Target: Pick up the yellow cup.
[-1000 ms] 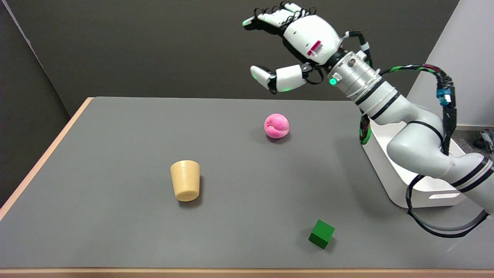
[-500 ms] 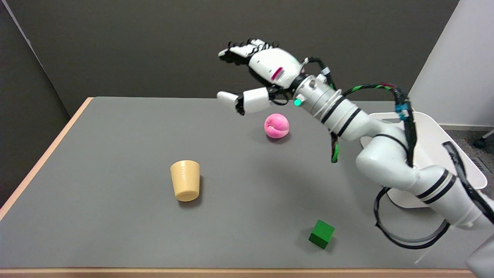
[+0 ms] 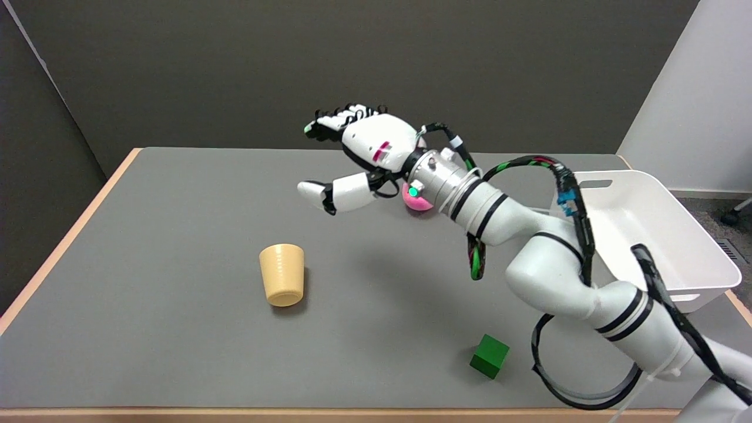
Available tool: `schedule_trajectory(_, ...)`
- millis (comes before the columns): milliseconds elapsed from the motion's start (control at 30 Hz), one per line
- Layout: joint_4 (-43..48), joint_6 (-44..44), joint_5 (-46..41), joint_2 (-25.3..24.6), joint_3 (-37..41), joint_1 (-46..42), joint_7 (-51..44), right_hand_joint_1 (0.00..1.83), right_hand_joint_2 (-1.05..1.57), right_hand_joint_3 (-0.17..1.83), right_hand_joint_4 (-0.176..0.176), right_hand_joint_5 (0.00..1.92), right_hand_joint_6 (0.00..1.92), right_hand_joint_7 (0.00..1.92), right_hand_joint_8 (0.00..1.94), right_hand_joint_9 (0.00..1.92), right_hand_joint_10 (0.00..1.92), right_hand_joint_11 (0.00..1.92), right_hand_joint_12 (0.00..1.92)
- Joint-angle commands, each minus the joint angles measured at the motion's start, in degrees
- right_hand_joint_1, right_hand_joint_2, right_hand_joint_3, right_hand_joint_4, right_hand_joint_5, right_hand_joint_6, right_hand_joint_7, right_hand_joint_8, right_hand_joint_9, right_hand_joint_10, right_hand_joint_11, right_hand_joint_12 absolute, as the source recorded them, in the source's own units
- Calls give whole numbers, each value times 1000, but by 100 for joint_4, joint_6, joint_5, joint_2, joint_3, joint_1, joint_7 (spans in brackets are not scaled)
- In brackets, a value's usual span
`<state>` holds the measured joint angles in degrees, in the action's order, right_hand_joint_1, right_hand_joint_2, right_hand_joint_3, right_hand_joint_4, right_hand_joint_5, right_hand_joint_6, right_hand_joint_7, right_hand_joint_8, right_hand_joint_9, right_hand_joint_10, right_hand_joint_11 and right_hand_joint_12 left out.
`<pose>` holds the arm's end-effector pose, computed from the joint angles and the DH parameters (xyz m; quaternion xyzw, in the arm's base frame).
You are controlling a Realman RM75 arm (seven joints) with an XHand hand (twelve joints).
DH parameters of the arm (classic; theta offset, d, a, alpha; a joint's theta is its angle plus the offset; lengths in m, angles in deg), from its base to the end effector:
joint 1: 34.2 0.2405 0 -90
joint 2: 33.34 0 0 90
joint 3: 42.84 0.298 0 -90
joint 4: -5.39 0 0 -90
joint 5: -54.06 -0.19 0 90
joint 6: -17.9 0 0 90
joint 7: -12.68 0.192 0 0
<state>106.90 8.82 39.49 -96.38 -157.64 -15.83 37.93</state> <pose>-0.1764 -0.4166 0.2069 0.8443 -0.0218 0.0875 0.5282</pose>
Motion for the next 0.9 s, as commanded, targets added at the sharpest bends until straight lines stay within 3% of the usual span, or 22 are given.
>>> schedule_trajectory(33, -176, -1117, 2916, -908, 53, -67, 1912, 193, 683, 741, -176, 233, 530, 376, 518, 243, 1009, 138, 1362)
schedule_trajectory(467, 101, -3191, 6931, -891, -1068, 69, 4865, 180, 693, 730, -176, 229, 544, 371, 526, 234, 1011, 140, 1368)
schedule_trajectory(733, 271, -2528, 6932, -899, -1246, -181, 5003, 182, 693, 731, -176, 232, 552, 376, 534, 239, 1021, 140, 1371)
schedule_trajectory(900, 215, -1218, 5849, -862, -1040, -76, 5342, 223, 690, 740, -176, 237, 546, 381, 522, 243, 1014, 129, 1359)
